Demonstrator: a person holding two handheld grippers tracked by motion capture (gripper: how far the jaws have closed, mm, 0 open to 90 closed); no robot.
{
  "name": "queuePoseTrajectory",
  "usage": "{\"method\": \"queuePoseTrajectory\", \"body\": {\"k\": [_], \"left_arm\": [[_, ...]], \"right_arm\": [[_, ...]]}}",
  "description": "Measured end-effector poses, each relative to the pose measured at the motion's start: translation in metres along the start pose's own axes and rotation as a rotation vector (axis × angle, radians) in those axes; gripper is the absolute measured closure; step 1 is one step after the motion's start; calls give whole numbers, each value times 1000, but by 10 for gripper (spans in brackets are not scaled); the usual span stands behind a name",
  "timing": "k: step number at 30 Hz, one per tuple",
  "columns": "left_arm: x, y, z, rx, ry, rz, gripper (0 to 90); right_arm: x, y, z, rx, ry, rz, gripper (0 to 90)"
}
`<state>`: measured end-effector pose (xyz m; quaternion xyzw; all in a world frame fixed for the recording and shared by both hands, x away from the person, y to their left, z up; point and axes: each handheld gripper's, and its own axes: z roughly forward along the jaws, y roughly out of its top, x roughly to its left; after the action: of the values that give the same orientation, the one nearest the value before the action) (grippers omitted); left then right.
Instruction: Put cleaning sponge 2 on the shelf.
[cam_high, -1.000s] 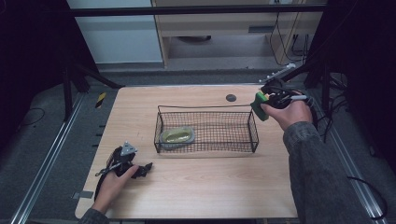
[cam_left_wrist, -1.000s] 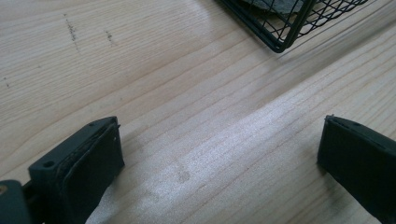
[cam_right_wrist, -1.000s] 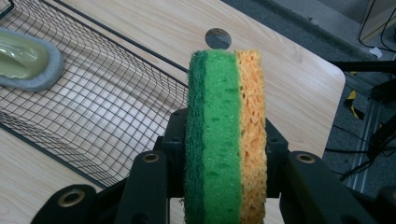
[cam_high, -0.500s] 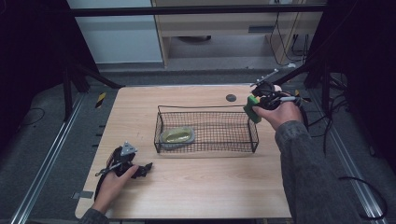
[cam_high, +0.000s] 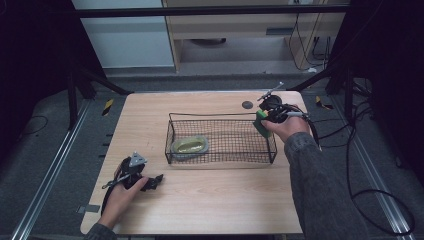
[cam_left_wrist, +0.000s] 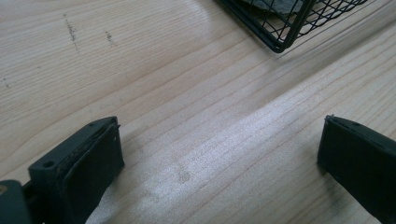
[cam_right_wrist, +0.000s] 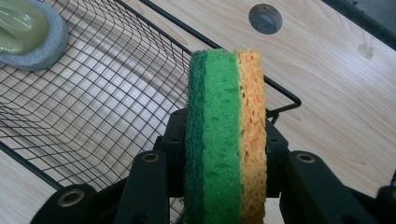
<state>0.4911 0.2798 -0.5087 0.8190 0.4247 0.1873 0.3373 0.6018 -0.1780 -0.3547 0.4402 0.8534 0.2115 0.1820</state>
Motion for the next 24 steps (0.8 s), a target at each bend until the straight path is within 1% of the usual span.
{"method": "queuePoseTrajectory", "body": {"k": [12,18,23,24], "left_arm": [[0,0,0,0,0,0,0],[0,0,0,1,0,1,0],[0,0,0,2,0,2,0],[0,0,0,1,0,2,0]], "right_arm": [[-3,-7,15,32,0,6,643],[-4,-9,20,37,-1,13,642],[-2,-10,25,48,-2,12,642],[-3,-11,26,47,-5,6,642]]}}
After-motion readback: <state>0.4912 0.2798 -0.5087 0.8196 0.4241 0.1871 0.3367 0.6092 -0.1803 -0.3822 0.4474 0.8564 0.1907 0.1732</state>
